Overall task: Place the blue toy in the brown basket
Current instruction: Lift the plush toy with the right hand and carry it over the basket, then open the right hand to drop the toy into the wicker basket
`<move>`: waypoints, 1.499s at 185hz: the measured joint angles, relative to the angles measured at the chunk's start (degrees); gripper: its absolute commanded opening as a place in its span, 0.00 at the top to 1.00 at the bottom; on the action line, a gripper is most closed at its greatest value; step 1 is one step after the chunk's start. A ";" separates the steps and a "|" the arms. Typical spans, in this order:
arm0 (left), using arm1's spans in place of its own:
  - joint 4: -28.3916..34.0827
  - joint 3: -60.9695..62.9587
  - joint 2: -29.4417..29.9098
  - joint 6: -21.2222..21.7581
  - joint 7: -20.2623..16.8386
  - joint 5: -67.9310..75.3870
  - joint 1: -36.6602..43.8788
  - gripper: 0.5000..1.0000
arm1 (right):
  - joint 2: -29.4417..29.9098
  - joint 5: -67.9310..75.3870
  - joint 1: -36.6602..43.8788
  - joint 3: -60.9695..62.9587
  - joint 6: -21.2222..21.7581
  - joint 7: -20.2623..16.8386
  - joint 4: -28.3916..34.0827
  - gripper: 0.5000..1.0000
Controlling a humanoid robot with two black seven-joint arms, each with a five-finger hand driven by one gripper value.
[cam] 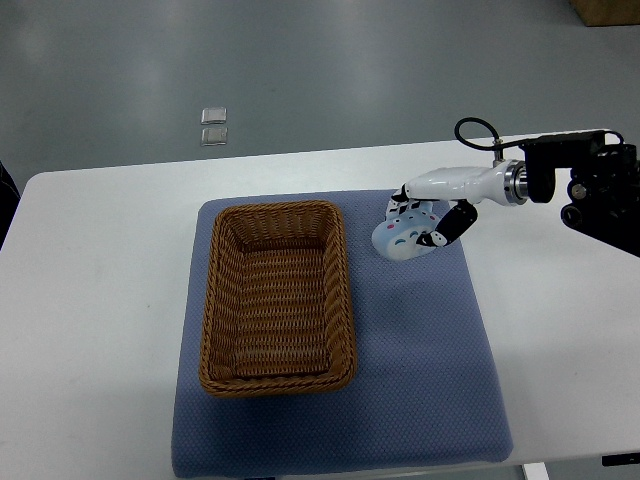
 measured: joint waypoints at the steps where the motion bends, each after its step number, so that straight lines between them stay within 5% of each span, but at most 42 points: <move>1: 0.00 0.00 0.00 0.00 0.00 0.00 0.00 0.00 | -0.01 0.03 0.09 0.01 0.00 0.00 0.00 0.82; 49: 0.00 0.06 0.00 0.00 0.00 0.00 0.00 0.00 | 1.44 2.16 4.56 1.38 -0.69 -0.07 0.04 0.80; 180: 0.01 0.18 0.00 0.00 0.01 0.00 0.00 0.00 | 19.18 2.19 1.05 5.43 -1.12 -2.98 -0.80 0.71; 278: 0.01 0.18 0.00 0.00 0.01 0.00 0.00 0.00 | 20.78 2.12 -1.92 5.46 -2.25 -2.98 -1.61 0.33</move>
